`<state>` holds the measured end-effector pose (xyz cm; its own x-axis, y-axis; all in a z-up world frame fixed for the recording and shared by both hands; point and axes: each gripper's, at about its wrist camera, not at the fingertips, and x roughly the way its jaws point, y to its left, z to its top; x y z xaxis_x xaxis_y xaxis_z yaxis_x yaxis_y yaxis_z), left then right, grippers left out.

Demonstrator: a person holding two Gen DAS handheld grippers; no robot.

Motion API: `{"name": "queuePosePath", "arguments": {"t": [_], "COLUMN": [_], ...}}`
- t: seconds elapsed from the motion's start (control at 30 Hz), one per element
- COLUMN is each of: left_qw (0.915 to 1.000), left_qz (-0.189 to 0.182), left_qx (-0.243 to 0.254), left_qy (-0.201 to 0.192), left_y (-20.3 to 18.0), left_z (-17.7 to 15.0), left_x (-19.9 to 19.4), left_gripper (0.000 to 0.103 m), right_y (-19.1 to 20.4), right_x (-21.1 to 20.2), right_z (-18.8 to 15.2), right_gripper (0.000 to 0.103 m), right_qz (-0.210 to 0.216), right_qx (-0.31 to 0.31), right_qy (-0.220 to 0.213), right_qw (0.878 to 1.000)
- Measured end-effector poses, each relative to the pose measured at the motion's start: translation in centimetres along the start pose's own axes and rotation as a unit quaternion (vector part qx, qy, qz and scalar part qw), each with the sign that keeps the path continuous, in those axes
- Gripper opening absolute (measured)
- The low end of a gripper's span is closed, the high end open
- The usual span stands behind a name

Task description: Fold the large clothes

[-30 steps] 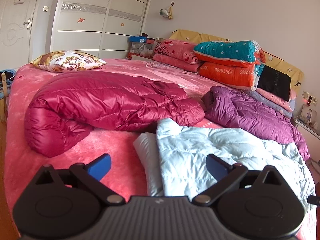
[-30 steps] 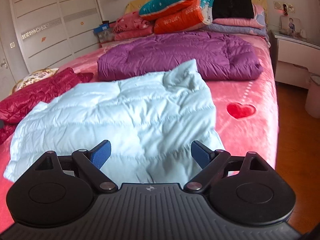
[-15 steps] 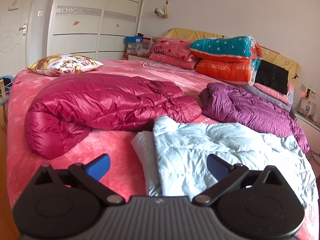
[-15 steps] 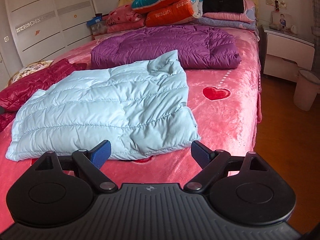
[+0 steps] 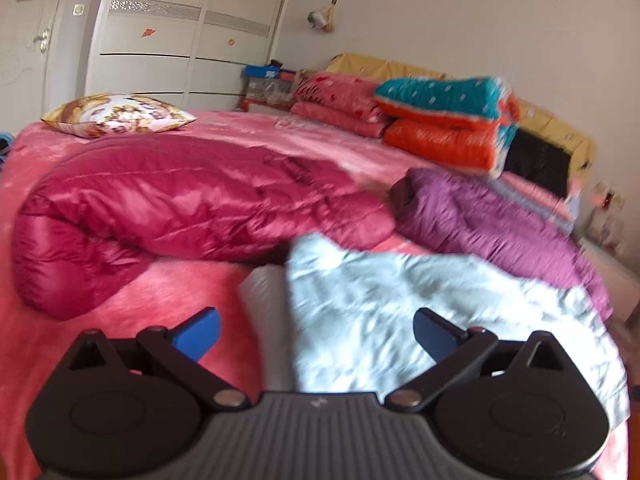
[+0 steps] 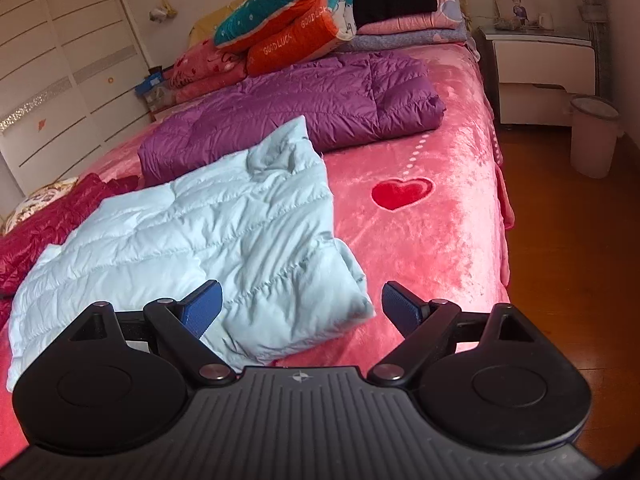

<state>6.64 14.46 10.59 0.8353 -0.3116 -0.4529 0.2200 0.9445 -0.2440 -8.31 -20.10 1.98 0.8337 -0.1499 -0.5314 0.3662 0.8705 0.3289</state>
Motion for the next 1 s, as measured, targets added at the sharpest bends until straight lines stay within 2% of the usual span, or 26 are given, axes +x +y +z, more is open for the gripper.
{"name": "queuePosePath", "arguments": {"t": [0.17,0.3,0.4,0.53,0.73,0.8,0.9,1.0], "left_qw": [0.9982,0.9974,0.9973,0.9954,0.9963,0.9967,0.9958,0.9927], "left_qz": [-0.060,-0.061,-0.041,0.025,0.045,0.038,0.007,-0.026], "left_qx": [0.006,0.036,0.054,0.078,0.028,0.004,-0.048,-0.082], "left_qy": [-0.004,0.014,0.028,0.050,0.067,0.071,0.077,0.084], "left_y": [-2.0,-3.5,-3.7,-2.9,0.1,1.0,2.3,2.6], "left_z": [0.1,-0.4,-0.6,-0.9,-0.6,-0.4,-0.3,-0.2], "left_x": [1.5,3.3,4.4,5.2,5.4,5.5,5.8,6.3], "left_gripper": [0.102,0.102,0.102,0.102,0.102,0.102,0.101,0.083], "right_y": [4.7,9.1,12.2,14.8,17.4,18.1,18.5,18.5], "right_x": [0.1,2.4,4.7,8.0,11.7,12.2,12.7,13.1], "right_z": [0.2,-0.1,-0.5,-0.4,-1.3,-1.8,-2.2,-2.3], "right_gripper": [0.103,0.103,0.103,0.103,0.103,0.103,0.103,0.103], "right_qz": [0.021,0.046,0.044,0.057,0.055,0.055,0.056,0.061], "right_qx": [-0.071,-0.133,-0.178,-0.196,-0.238,-0.259,-0.280,-0.279], "right_qy": [-0.037,-0.029,-0.033,-0.030,-0.027,-0.026,-0.026,-0.024], "right_qw": [0.997,0.990,0.983,0.979,0.969,0.964,0.958,0.958]}}
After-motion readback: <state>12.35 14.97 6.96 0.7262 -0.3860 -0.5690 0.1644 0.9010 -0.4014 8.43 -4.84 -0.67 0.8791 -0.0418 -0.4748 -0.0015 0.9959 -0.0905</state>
